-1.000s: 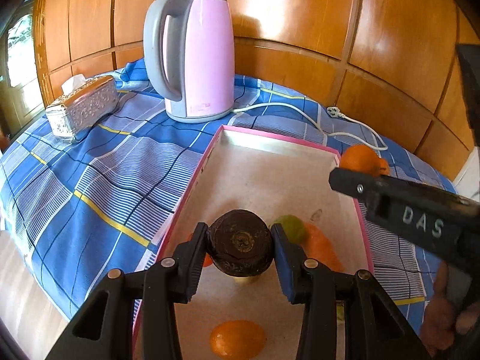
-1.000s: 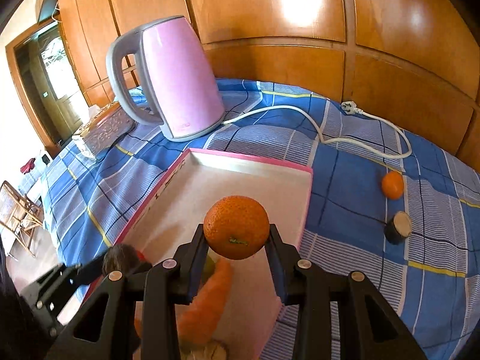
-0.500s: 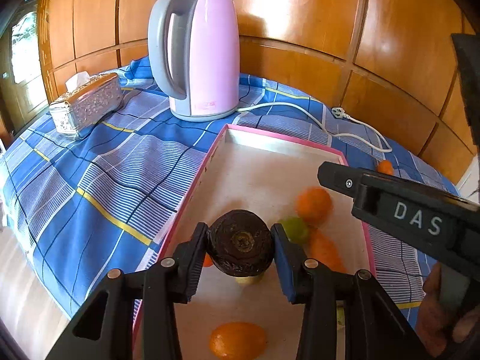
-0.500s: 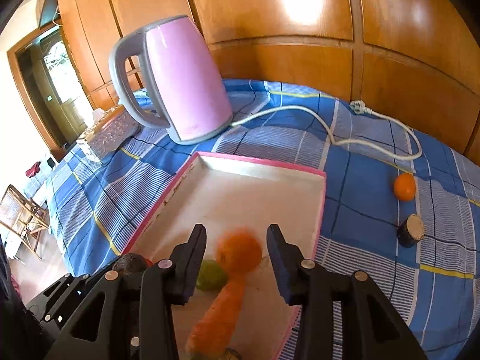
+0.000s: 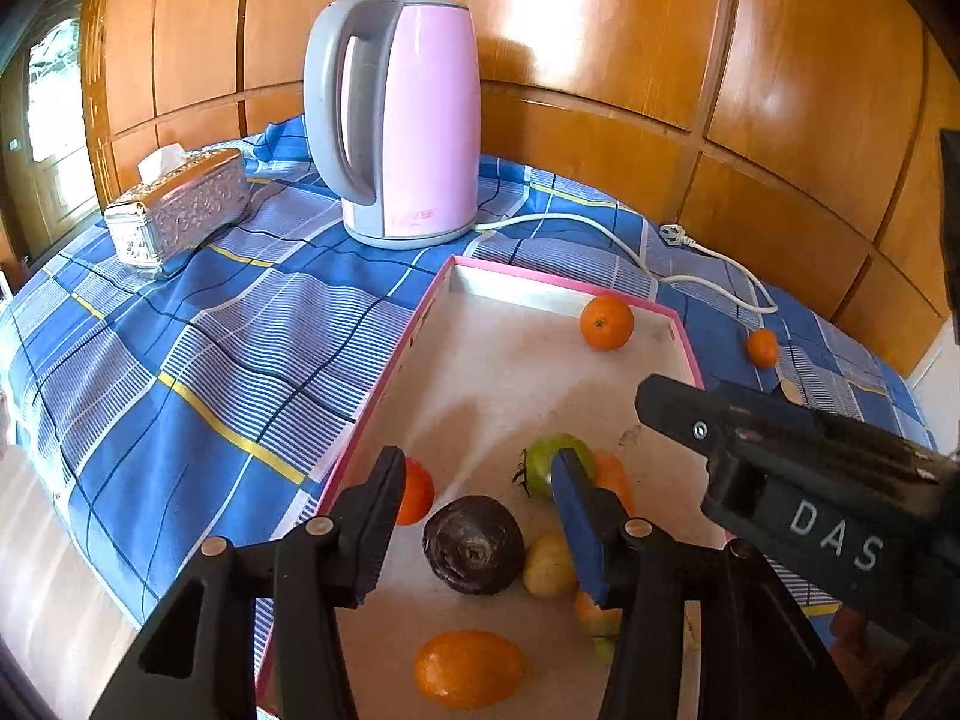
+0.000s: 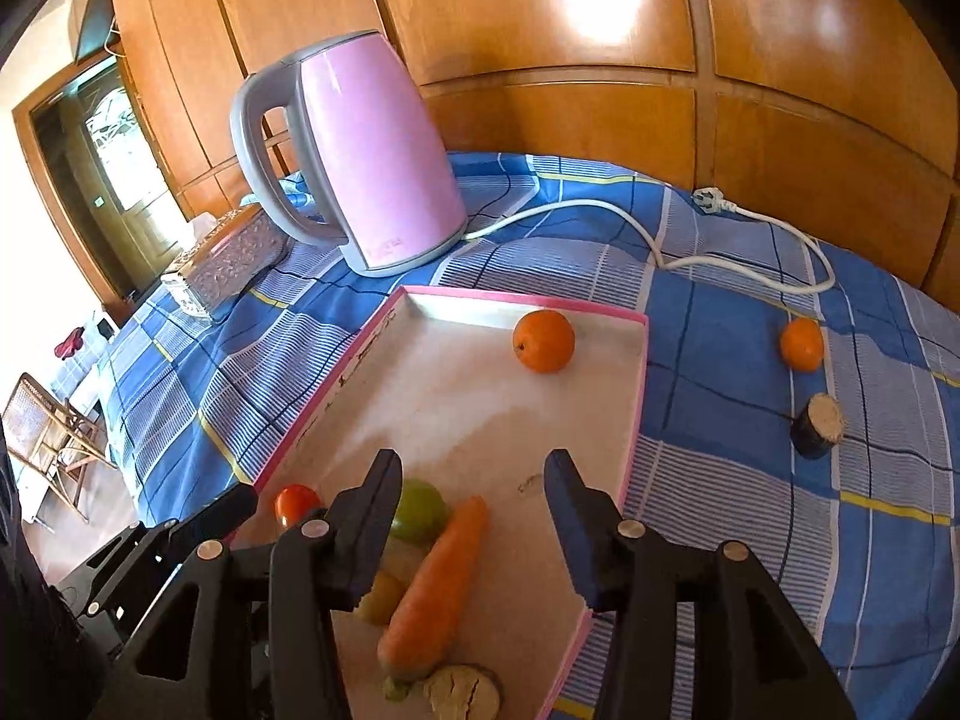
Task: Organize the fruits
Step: 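Release the mandarin in the tray with the right tool while the left tool lowers the dark slice, then open the left tool to drop the dark brown slice into the tray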
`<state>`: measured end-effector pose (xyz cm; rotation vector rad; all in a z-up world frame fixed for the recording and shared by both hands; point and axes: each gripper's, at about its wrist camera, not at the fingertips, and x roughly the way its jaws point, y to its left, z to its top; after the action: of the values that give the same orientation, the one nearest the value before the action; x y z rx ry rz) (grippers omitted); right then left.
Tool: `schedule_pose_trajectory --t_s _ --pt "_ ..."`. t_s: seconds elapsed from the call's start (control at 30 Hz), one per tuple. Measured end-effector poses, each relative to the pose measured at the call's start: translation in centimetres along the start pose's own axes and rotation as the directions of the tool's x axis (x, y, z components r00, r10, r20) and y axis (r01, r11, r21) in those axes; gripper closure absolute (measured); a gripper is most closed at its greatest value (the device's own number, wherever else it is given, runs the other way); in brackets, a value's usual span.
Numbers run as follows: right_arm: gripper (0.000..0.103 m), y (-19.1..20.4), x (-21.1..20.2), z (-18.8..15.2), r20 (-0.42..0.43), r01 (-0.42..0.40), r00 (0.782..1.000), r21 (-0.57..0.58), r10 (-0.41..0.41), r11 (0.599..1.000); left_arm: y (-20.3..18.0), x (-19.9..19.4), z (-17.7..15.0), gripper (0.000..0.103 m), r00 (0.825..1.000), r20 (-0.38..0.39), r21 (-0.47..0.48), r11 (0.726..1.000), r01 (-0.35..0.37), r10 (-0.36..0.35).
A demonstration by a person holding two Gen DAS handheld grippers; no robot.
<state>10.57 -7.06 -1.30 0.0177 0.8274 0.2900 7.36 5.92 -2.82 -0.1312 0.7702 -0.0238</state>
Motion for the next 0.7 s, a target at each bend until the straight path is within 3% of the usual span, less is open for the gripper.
schedule_pose_trajectory --t_s 0.7 --pt "0.053 -2.6 -3.5 -2.6 0.045 0.072 0.996 0.082 -0.076 0.994 -2.0 -2.3 -1.2 0.049 1.000 0.020 0.022 1.000 0.022 -0.022"
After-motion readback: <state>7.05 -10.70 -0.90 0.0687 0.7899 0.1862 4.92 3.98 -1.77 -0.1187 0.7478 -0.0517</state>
